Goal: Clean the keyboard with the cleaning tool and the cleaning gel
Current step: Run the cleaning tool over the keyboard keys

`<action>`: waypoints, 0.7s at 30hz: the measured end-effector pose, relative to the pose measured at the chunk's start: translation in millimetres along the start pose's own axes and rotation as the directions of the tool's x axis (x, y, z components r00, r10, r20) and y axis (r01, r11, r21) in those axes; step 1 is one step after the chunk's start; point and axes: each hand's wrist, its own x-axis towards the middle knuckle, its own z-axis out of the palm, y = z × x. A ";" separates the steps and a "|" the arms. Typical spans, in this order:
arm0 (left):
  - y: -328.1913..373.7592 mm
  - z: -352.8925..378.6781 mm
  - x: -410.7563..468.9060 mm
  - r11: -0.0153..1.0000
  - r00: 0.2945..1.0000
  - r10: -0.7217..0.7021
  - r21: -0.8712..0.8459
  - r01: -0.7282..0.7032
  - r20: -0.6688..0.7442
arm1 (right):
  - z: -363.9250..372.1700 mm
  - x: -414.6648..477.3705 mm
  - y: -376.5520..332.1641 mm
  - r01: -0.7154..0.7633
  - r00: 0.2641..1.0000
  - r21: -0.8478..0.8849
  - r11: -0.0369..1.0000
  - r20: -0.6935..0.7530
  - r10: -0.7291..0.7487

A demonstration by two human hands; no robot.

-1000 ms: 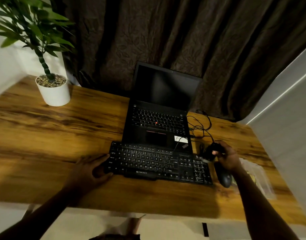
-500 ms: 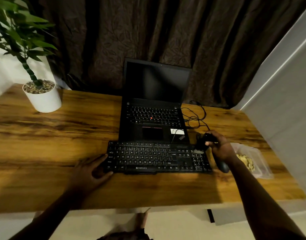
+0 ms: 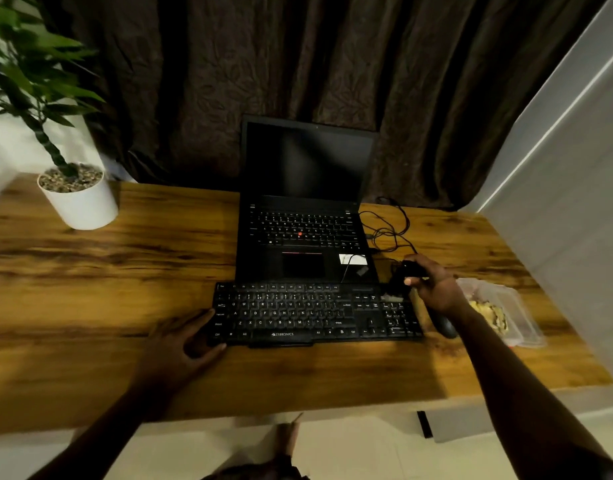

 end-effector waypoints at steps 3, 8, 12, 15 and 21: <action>-3.5 2.4 1.4 1.000 1.000 0.007 0.001 -0.007 -0.004 | -15.9 -4.1 12.8 -0.128 0.992 -0.019 0.992 0.020 0.128; 1.6 -0.2 0.1 1.000 0.999 0.030 -0.001 -0.030 -0.025 | -4.6 -4.6 1.5 -0.075 0.997 -0.032 0.997 -0.005 0.075; 3.2 -1.8 0.0 0.999 0.999 0.036 -0.004 -0.036 -0.015 | 16.3 -0.8 -21.1 0.074 0.997 -0.024 0.997 0.027 -0.073; 0.5 0.0 1.1 0.999 0.999 0.039 -0.008 -0.039 -0.025 | 12.6 -0.3 -14.2 0.041 0.999 -0.032 0.999 0.035 -0.040; 6.7 -1.8 -0.5 1.000 0.999 0.024 -0.007 -0.024 -0.037 | -17.2 -14.1 11.9 -0.119 0.993 -0.103 0.988 -0.030 0.116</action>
